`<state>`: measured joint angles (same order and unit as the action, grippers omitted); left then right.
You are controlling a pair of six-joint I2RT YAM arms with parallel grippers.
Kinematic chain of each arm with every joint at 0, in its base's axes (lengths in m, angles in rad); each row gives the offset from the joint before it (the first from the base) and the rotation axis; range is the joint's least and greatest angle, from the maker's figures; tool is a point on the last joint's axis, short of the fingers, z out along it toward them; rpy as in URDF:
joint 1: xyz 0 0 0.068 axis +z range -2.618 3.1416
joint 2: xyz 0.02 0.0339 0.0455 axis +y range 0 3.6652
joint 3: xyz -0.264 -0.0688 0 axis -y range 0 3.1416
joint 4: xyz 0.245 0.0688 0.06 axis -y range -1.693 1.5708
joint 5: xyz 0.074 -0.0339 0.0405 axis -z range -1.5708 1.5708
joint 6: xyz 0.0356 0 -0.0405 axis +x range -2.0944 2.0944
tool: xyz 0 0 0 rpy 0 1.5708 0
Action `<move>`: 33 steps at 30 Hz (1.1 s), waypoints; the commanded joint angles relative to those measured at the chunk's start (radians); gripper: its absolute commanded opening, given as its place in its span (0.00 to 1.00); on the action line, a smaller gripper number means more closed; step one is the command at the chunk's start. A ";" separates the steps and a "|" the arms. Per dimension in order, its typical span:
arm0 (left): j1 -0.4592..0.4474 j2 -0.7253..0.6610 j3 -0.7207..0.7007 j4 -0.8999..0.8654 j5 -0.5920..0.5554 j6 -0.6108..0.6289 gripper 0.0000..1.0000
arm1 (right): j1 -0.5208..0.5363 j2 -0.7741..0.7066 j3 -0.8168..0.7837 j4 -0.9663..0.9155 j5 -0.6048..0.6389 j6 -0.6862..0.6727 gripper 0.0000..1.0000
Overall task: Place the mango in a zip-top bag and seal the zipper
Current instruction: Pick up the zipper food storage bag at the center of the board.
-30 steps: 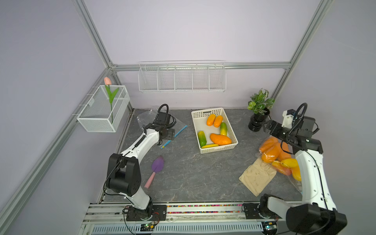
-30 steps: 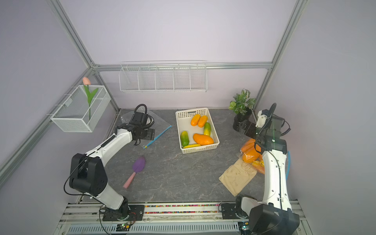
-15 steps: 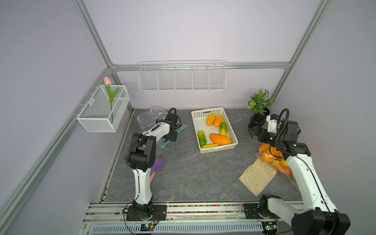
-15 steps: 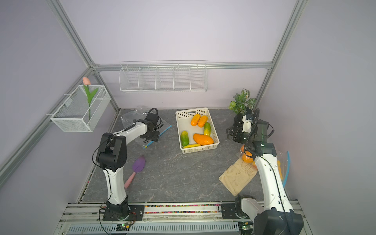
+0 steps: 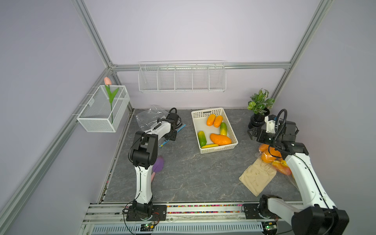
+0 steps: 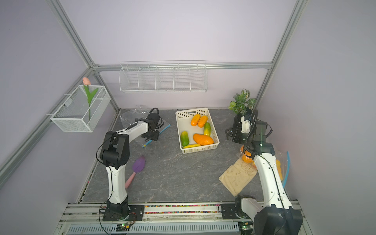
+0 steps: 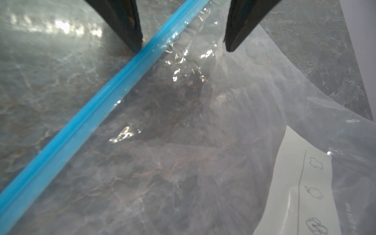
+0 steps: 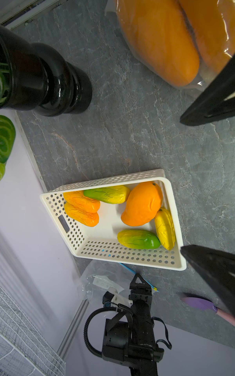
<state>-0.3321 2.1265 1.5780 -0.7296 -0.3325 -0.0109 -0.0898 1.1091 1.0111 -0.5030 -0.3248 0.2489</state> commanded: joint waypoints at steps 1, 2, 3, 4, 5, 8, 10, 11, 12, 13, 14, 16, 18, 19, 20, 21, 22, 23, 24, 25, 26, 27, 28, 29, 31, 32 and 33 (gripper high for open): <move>0.004 -0.037 -0.045 0.032 0.043 -0.002 0.77 | 0.005 0.009 -0.011 0.029 -0.022 -0.020 0.94; 0.005 -0.039 -0.051 0.042 0.040 -0.013 0.79 | 0.004 0.013 -0.015 0.030 -0.022 -0.020 0.94; 0.010 -0.030 -0.043 0.037 0.038 -0.015 0.79 | 0.005 0.016 -0.019 0.034 -0.024 -0.019 0.94; 0.013 -0.016 -0.026 0.019 0.028 -0.018 0.79 | 0.004 0.019 -0.025 0.040 -0.026 -0.019 0.94; 0.016 0.000 -0.004 -0.004 0.019 -0.016 0.78 | 0.005 0.021 -0.029 0.044 -0.027 -0.019 0.94; 0.017 0.037 0.038 -0.034 0.006 -0.018 0.73 | 0.005 0.029 -0.028 0.044 -0.036 -0.020 0.96; 0.019 0.050 0.056 -0.045 0.014 -0.024 0.66 | 0.004 0.029 -0.028 0.043 -0.037 -0.020 0.96; 0.021 0.055 0.067 -0.052 0.021 -0.028 0.62 | 0.005 0.028 -0.028 0.043 -0.036 -0.020 0.96; 0.022 0.061 0.077 -0.059 0.033 -0.030 0.61 | 0.005 0.026 -0.029 0.046 -0.034 -0.021 0.96; 0.025 0.069 0.090 -0.071 0.055 -0.029 0.60 | 0.005 0.026 -0.031 0.048 -0.034 -0.022 0.96; 0.028 0.082 0.109 -0.091 0.081 -0.031 0.57 | 0.005 0.027 -0.031 0.049 -0.033 -0.021 0.97; 0.034 0.106 0.146 -0.129 0.096 -0.036 0.51 | 0.006 0.029 -0.032 0.049 -0.038 -0.020 0.97; 0.035 0.116 0.163 -0.139 0.107 -0.035 0.39 | 0.006 0.031 -0.036 0.054 -0.047 -0.015 0.98; 0.037 0.116 0.165 -0.140 0.111 -0.034 0.34 | 0.008 0.031 -0.038 0.060 -0.053 -0.014 0.98; 0.038 0.113 0.170 -0.142 0.117 -0.035 0.28 | 0.013 0.031 -0.040 0.065 -0.059 -0.013 0.99; 0.039 0.113 0.176 -0.147 0.120 -0.037 0.24 | 0.019 0.031 -0.041 0.070 -0.063 -0.008 0.99; 0.039 0.109 0.179 -0.150 0.124 -0.038 0.21 | 0.026 0.032 -0.042 0.074 -0.063 -0.008 0.99; 0.039 0.104 0.184 -0.152 0.129 -0.040 0.17 | 0.041 0.032 -0.042 0.078 -0.066 -0.010 1.00; 0.038 0.095 0.187 -0.155 0.134 -0.043 0.13 | 0.058 0.033 -0.040 0.082 -0.063 -0.011 1.00; 0.039 0.088 0.189 -0.155 0.138 -0.046 0.09 | 0.072 0.032 -0.041 0.087 -0.059 -0.011 1.00; 0.039 0.077 0.189 -0.156 0.145 -0.048 0.06 | 0.091 0.032 -0.042 0.092 -0.053 -0.006 1.00; 0.039 0.063 0.188 -0.158 0.149 -0.053 0.03 | 0.114 0.035 -0.041 0.099 -0.049 0.000 1.00; 0.038 0.050 0.188 -0.159 0.152 -0.057 0.00 | 0.136 0.037 -0.041 0.106 -0.045 0.005 1.00; 0.038 0.034 0.188 -0.161 0.158 -0.064 0.00 | 0.164 0.041 -0.042 0.112 -0.043 0.008 0.99; 0.040 -0.001 0.182 -0.167 0.177 -0.083 0.00 | 0.223 0.046 -0.037 0.119 -0.022 0.011 0.99; 0.039 -0.023 0.178 -0.170 0.193 -0.100 0.00 | 0.253 0.050 -0.037 0.127 -0.009 0.017 0.99; 0.040 -0.048 0.175 -0.174 0.208 -0.124 0.00 | 0.286 0.053 -0.035 0.138 -0.003 0.025 0.99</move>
<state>-0.2962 2.1738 1.7382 -0.8780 -0.1730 -0.0784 0.1383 1.1500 0.9882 -0.4053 -0.3511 0.2581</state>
